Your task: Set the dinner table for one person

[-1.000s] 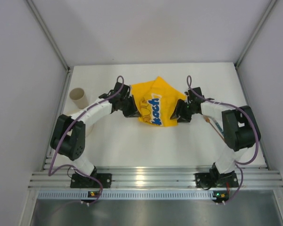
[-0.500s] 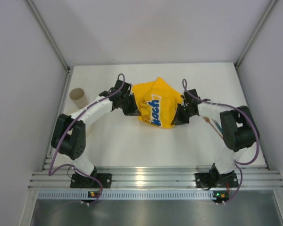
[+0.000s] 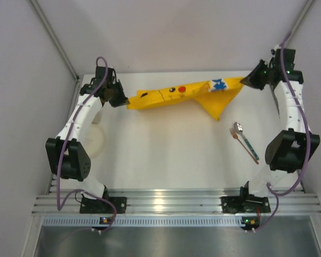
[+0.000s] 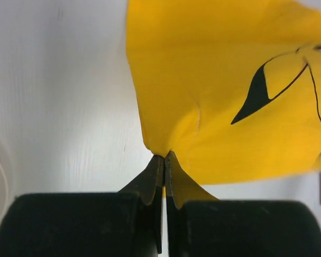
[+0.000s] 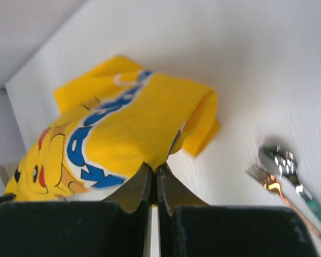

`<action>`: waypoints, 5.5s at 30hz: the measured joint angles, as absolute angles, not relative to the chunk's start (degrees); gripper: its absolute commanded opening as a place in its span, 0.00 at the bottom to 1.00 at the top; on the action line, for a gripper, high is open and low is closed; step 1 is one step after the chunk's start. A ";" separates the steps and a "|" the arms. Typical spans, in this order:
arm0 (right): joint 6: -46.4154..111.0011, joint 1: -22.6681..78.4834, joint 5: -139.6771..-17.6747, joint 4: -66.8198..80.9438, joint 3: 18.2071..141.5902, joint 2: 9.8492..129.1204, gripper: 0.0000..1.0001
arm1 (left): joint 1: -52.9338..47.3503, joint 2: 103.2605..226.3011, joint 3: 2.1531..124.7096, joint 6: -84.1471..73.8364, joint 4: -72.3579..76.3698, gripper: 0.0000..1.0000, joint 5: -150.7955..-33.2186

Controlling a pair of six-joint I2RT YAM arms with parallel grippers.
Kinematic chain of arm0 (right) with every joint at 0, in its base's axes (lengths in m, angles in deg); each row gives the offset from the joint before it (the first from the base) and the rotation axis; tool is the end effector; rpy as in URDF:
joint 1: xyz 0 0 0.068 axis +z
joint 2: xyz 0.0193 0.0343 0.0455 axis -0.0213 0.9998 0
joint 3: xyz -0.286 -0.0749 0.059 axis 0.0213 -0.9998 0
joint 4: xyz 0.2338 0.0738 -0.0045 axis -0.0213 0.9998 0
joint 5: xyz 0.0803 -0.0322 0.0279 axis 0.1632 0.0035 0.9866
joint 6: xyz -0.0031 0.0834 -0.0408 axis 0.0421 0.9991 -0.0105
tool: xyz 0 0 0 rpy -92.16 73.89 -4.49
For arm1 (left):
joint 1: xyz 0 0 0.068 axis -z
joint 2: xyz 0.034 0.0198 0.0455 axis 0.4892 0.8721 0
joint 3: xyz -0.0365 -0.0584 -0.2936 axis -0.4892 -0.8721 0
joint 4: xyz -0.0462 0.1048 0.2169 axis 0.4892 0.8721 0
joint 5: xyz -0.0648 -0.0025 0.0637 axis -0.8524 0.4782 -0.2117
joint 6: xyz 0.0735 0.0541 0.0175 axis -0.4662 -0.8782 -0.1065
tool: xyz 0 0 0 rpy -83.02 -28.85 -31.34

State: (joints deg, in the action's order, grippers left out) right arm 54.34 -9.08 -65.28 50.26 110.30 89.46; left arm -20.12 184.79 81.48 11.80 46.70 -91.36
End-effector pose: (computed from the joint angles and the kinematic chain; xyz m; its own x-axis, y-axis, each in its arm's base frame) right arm 0.4165 -0.0272 0.3858 -0.6159 0.5399 -0.5738 0.1689 0.8018 0.5732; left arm 0.3786 -0.0723 0.3288 -0.7598 -0.3571 -0.5434 -0.1334 0.9035 -0.4072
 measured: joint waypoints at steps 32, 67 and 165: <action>48.61 3.75 -72.40 62.32 58.50 59.49 1.00 | -19.49 157.30 48.84 19.17 55.64 0.98 -85.59; 49.34 7.45 -72.01 70.50 64.27 54.66 1.00 | -50.28 156.49 26.59 37.74 37.76 0.96 -73.62; 49.01 7.77 -76.01 70.80 55.90 47.43 1.00 | -45.69 186.80 71.62 22.55 41.06 0.57 -75.45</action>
